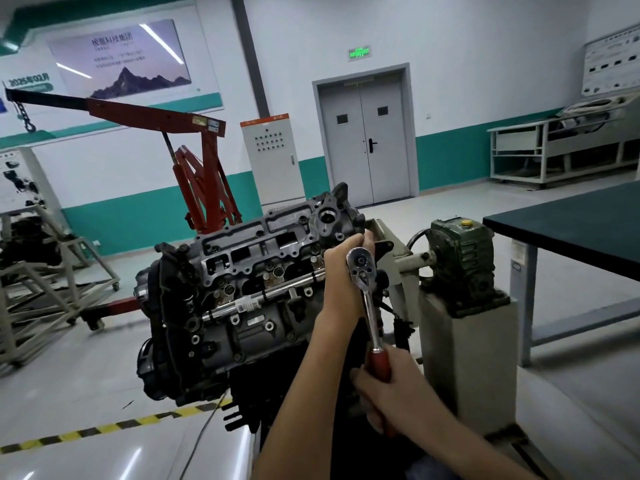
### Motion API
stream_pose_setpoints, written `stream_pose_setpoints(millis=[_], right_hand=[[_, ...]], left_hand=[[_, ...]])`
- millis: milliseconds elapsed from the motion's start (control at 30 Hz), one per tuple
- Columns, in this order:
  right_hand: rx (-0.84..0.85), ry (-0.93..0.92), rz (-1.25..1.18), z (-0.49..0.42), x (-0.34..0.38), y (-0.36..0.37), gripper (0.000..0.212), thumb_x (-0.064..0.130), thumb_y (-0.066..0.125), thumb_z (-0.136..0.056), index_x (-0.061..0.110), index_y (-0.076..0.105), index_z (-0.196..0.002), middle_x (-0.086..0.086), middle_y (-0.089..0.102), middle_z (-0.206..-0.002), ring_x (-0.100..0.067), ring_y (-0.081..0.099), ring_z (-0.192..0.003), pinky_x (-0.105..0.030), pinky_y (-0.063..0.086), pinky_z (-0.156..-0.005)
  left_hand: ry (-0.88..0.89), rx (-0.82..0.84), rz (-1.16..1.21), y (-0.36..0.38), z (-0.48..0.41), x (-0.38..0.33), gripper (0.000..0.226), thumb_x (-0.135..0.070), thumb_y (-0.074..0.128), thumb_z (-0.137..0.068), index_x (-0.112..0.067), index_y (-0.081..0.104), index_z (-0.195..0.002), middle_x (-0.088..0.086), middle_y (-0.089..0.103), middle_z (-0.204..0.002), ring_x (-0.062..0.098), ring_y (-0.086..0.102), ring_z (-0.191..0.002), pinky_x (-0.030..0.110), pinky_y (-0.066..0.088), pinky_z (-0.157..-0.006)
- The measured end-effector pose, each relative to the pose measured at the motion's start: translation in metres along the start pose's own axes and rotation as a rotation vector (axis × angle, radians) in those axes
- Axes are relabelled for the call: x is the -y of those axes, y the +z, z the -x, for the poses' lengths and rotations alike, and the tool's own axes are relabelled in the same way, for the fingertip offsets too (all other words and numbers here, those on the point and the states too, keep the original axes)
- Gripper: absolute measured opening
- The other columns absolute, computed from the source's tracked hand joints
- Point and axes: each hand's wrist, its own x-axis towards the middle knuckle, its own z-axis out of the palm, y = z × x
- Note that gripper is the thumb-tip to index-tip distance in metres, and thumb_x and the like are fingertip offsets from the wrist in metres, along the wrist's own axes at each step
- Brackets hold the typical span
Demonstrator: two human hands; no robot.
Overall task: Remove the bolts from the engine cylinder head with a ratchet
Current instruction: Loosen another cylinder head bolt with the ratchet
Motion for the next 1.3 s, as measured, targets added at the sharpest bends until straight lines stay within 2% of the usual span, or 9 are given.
stream_pose_setpoints(millis=[167,300,400,533,667,900,1033,1167,1300], right_hand=[[-0.007,-0.148,0.79,-0.021,0.043,-0.104,0.031,0.005,0.064,-0.076,0.025,0.048,-0.058,0.006,0.053,-0.054,-0.007,0.048,-0.045,-0.02,0.041,-0.046],[-0.104,-0.341,1.113,-0.04,0.082,-0.139,0.034,0.012,0.07,-0.071,0.031,0.045,-0.059,0.014,0.049,-0.052,-0.004,0.05,-0.05,-0.015,0.032,-0.052],[-0.168,-0.304,0.95,-0.027,0.053,-0.113,0.016,0.011,0.07,-0.075,0.021,0.057,-0.072,0.011,0.051,-0.056,-0.004,0.05,-0.049,-0.018,0.038,-0.05],[-0.315,-0.216,0.518,-0.002,0.009,-0.042,0.027,0.006,0.066,-0.079,0.019,0.047,-0.064,0.006,0.046,-0.051,-0.005,0.044,-0.042,-0.011,0.035,-0.044],[-0.185,-0.096,0.137,-0.001,0.0,0.018,0.021,0.006,0.057,-0.085,0.014,0.045,-0.07,-0.002,0.046,-0.047,-0.007,0.041,-0.032,-0.019,0.035,-0.038],[-0.062,-0.181,0.864,-0.019,0.037,-0.099,0.009,0.01,0.062,-0.081,0.007,0.056,-0.089,-0.002,0.056,-0.07,-0.013,0.054,-0.056,-0.023,0.047,-0.054],[-0.104,-0.368,1.243,-0.039,0.072,-0.138,0.018,0.019,0.063,-0.08,0.013,0.058,-0.097,0.013,0.047,-0.06,-0.006,0.05,-0.053,-0.015,0.033,-0.053],[-0.132,-0.234,0.906,-0.02,0.035,-0.102,0.013,0.012,0.063,-0.082,0.012,0.055,-0.093,-0.002,0.057,-0.07,-0.015,0.057,-0.058,-0.027,0.048,-0.055],[-0.285,-0.214,0.437,-0.004,0.004,-0.025,0.009,0.005,0.061,-0.081,0.007,0.053,-0.078,-0.009,0.052,-0.058,-0.008,0.041,-0.045,-0.02,0.035,-0.046]], left_hand=[[0.041,0.19,-0.151,-0.015,-0.007,-0.003,0.047,-0.012,0.054,-0.097,-0.014,0.037,-0.053,-0.004,0.035,-0.049,0.008,0.03,-0.048,0.027,0.026,-0.048],[0.028,0.201,-0.134,-0.017,-0.007,-0.002,0.046,-0.012,0.054,-0.097,-0.005,0.037,-0.054,-0.004,0.034,-0.051,0.011,0.029,-0.049,0.03,0.024,-0.049],[-0.006,0.076,-0.052,-0.009,-0.003,-0.001,0.047,-0.011,0.051,-0.098,0.006,0.038,-0.056,0.007,0.036,-0.051,0.017,0.03,-0.049,0.038,0.024,-0.046],[-0.001,-0.038,-0.021,0.003,0.0,-0.003,0.047,-0.009,0.05,-0.099,0.009,0.038,-0.057,0.014,0.034,-0.051,0.017,0.029,-0.049,0.034,0.022,-0.045],[-0.016,-0.044,-0.057,0.002,-0.003,-0.001,0.047,-0.01,0.05,-0.098,0.008,0.037,-0.058,0.008,0.032,-0.054,0.012,0.029,-0.049,0.027,0.024,-0.046],[0.046,0.27,-0.211,-0.019,-0.012,-0.007,0.051,-0.01,0.056,-0.096,-0.021,0.034,-0.051,-0.007,0.034,-0.048,0.006,0.029,-0.046,0.022,0.026,-0.049],[0.036,0.294,-0.188,-0.021,-0.015,-0.003,0.047,-0.009,0.057,-0.095,-0.003,0.038,-0.052,-0.001,0.034,-0.049,0.012,0.028,-0.048,0.025,0.024,-0.048],[0.011,0.139,-0.122,-0.011,-0.01,0.0,0.047,-0.011,0.053,-0.097,0.002,0.041,-0.054,0.006,0.037,-0.048,0.017,0.031,-0.046,0.032,0.024,-0.048],[-0.023,-0.018,-0.147,0.001,-0.01,0.0,0.047,-0.012,0.051,-0.098,0.008,0.04,-0.056,0.014,0.038,-0.051,0.02,0.032,-0.049,0.041,0.03,-0.046]])
